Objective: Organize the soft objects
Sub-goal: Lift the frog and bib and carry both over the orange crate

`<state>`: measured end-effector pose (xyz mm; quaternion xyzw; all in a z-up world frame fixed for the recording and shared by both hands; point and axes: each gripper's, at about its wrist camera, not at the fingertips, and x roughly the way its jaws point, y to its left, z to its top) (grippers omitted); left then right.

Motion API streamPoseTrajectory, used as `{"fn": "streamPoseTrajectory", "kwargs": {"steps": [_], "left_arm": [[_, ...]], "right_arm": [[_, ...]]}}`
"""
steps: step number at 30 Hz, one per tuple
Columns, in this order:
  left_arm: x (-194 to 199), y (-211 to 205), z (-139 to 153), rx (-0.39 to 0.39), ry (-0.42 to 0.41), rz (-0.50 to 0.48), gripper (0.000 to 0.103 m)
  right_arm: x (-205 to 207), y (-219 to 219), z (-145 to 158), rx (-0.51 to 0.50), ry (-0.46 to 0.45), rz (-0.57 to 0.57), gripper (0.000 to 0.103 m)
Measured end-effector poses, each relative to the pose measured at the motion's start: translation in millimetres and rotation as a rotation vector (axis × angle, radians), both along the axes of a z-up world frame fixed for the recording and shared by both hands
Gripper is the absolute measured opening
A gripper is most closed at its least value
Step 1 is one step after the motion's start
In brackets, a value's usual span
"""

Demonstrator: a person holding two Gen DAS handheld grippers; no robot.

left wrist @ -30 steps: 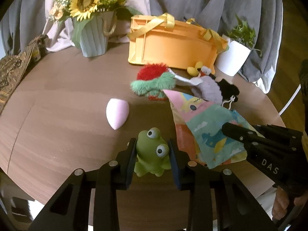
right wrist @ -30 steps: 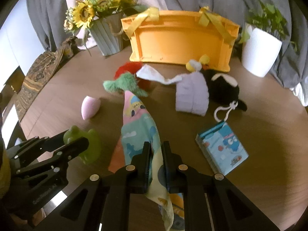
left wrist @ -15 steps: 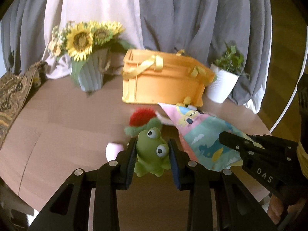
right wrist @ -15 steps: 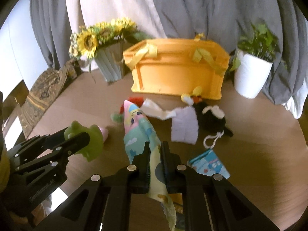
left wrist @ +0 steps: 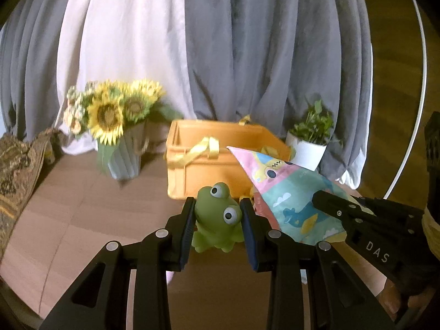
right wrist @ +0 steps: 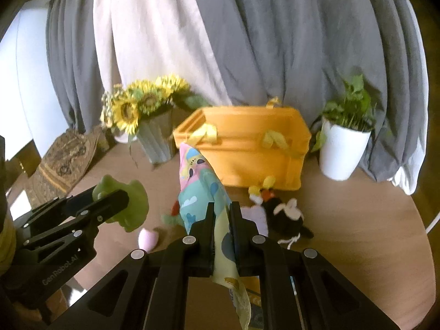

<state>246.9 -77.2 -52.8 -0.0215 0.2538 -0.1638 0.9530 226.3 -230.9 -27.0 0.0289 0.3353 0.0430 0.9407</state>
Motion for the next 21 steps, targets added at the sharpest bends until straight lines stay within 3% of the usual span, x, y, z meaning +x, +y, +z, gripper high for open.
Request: {"fn": "streamPoseTrajectory", "kwargs": {"steps": [21], "left_arm": [[42,-3,60,-0.02,-0.23,-0.04,0.032]], "right_arm": [[31,-9,52,0.04,-0.194,-0.074,0.011]]}}
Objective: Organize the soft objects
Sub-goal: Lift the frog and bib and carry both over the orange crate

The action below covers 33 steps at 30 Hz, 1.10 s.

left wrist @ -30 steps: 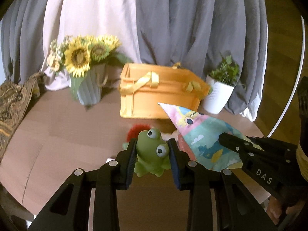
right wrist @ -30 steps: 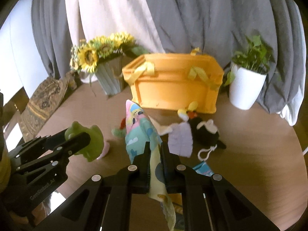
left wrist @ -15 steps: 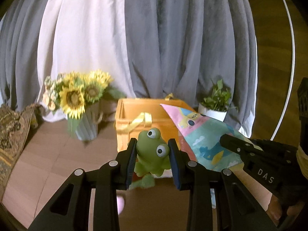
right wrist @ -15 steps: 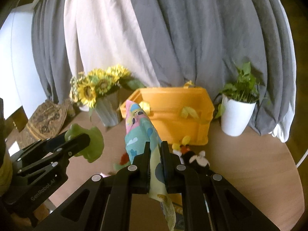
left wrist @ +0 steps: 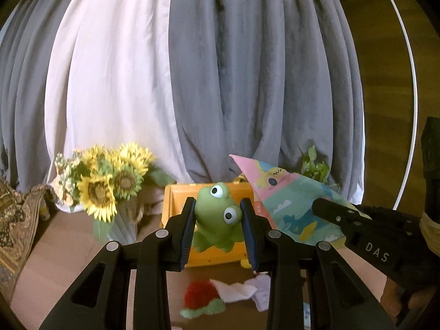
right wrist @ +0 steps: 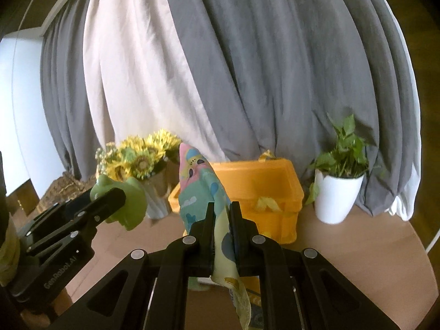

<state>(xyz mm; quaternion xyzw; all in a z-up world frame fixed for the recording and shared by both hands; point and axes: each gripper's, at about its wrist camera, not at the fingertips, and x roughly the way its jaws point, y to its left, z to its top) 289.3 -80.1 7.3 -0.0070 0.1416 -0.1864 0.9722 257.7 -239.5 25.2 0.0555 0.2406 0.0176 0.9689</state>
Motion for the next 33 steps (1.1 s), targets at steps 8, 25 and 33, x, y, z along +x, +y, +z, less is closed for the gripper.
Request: {"fn": "streamPoseTrajectory", "kwargs": {"steps": [8,25,33], "left_arm": [[29,-2,10,-0.007,-0.036,0.009,0.032],[98,-25,14,0.009,-0.046,0.029,0.032],[136,-35,5,0.028,-0.013,0.055,0.032]], "right_arm": [[31,-3,10,0.008,-0.044,0.008,0.011],[107,-15,11,0.003,-0.052,0.076,0.011],[149,-25,1,0.016,-0.036,0.112,0.011]]}}
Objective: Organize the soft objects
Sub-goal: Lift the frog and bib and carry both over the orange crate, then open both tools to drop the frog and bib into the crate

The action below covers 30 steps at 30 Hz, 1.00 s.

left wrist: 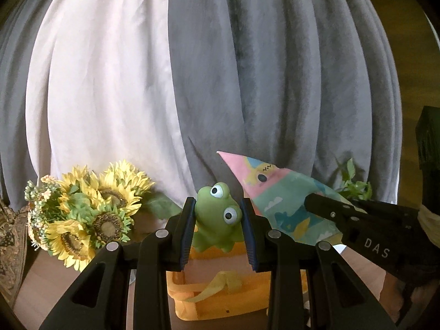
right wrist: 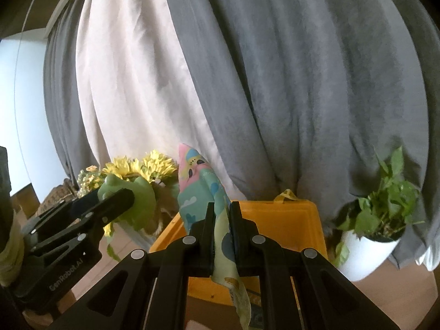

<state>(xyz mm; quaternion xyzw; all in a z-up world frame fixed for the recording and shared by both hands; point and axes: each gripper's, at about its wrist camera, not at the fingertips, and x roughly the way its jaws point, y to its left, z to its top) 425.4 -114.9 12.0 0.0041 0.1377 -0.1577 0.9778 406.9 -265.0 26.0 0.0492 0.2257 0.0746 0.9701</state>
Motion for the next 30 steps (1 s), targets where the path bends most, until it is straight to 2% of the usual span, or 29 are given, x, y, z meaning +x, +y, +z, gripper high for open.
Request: {"fn": "streamPoseTrajectory", "kwargs": {"steps": [9,13,25,30], "left_arm": [[37,-15,-18,0.016,0.059,0.01,0.032],[56,-22,-31,0.027,0.099,0.021,0.032],[101,-33,-84,0.064,0.261,0.025,0.032],[111,-35,-98,0.074,0.295,0.029,0.032]], "right_arm": [[45,-9,-20,0.013,0.063,0.08,0.011],[64,-9,-33,-0.026,0.095,0.106,0.011],[111,-19,-89,-0.082,0.229,0.12,0.011],[122,-20,-110,-0.116,0.289,0.124,0.011]]}}
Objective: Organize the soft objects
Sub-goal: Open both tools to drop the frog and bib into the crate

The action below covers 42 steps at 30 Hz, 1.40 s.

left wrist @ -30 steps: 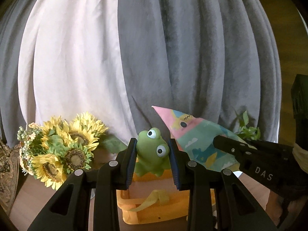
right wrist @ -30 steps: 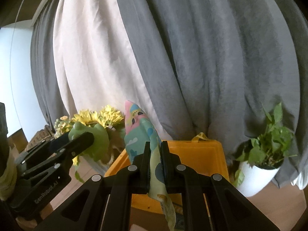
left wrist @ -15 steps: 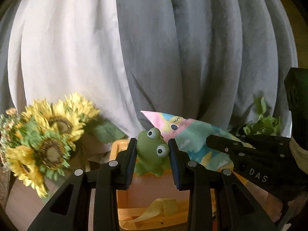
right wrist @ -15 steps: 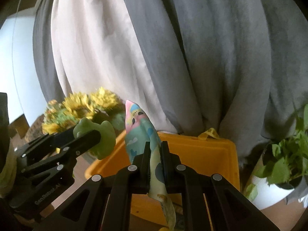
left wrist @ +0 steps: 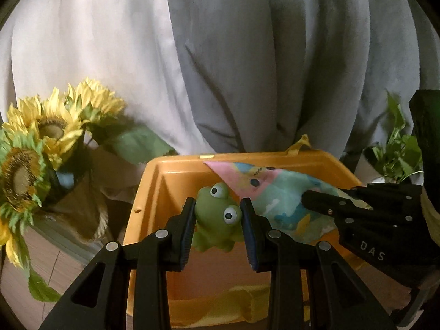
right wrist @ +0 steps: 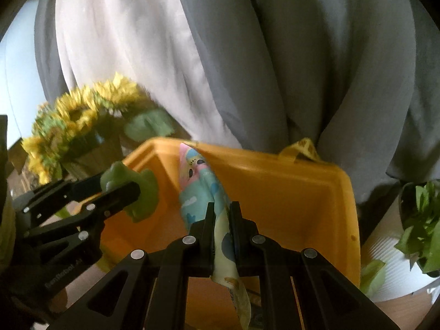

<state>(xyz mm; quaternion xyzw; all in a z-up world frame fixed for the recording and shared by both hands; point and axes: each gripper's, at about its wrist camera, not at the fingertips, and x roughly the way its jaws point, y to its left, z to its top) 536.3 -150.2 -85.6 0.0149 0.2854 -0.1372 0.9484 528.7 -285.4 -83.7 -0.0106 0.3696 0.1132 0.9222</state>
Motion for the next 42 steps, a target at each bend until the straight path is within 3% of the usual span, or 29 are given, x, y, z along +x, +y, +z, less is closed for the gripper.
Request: {"fn": "streamPoseTrajectory", "kwargs": {"steps": [3,4,7,8,28,31,42], "left_arm": [[3,-1,-3,0.002,0.005,0.002,0.033],[4,-1,-4,0.005,0.008,0.001,0.036],[5,0,-3,0.007,0.004,0.009,0.042],[4,0,-3,0.009,0.005,0.012,0.042],[-58,22,50,0.014,-0.082,0.051,0.053],[-71,26,60,0.008,-0.098,0.055,0.054],[-121,42,83,0.003,-0.139,0.075,0.066]], "right_arm": [[4,-3,-7,-0.004,0.021,-0.02,0.013],[4,-4,-9,-0.003,0.026,-0.027,0.02],[6,-9,-12,0.001,0.027,-0.056,0.053],[4,-10,-11,-0.003,0.015,-0.077,0.055],[-56,-10,45,-0.026,-0.12,-0.249,0.055],[-69,-7,54,-0.027,-0.133,-0.265,0.062],[-121,2,82,-0.049,-0.198,-0.324,0.072]]}}
